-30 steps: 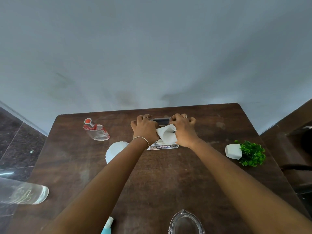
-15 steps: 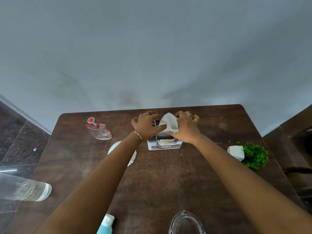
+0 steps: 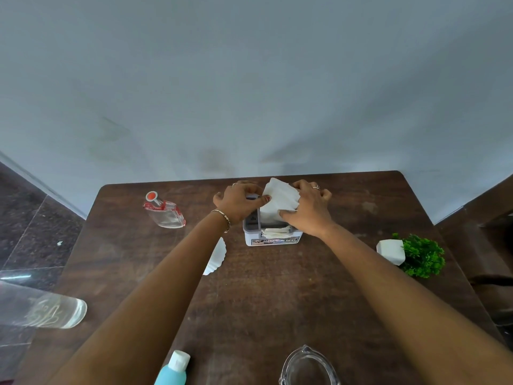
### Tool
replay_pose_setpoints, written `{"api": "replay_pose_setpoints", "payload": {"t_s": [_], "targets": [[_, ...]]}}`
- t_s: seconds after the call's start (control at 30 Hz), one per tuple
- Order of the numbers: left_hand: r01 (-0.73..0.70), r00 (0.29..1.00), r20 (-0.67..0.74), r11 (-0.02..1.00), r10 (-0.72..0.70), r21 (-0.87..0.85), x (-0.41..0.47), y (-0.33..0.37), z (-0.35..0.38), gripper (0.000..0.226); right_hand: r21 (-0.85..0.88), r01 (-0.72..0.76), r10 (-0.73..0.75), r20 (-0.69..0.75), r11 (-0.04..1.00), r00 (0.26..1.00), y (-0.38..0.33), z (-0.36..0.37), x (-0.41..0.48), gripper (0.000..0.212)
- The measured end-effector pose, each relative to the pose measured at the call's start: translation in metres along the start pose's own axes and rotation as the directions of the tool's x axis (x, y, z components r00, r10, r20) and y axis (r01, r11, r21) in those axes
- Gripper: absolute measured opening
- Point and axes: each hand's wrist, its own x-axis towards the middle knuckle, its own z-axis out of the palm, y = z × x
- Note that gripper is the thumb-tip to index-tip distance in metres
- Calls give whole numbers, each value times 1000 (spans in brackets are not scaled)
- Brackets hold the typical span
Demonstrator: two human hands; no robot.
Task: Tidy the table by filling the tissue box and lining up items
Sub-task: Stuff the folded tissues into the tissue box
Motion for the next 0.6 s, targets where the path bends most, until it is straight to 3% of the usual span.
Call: {"api": "replay_pose_setpoints", "payload": {"t_s": [0.2, 0.3, 0.47, 0.6], "targets": [[4, 1000, 30, 1000, -4, -1, -2, -3, 4, 38, 27, -8, 6, 60, 1000, 998, 0, -2, 0, 47], [32, 999, -32, 997, -34, -67, -4, -3, 5, 33, 41, -12, 11, 33, 999, 999, 1, -2, 0, 41], [13, 1000, -11, 999, -13, -31, -8, -5, 7, 33, 31, 16, -16, 2, 999, 1000, 5, 6, 2, 39], [50, 998, -28, 994, -53, -96, -9, -7, 7, 31, 47, 13, -11, -50, 999, 999, 5, 9, 4, 37]]}}
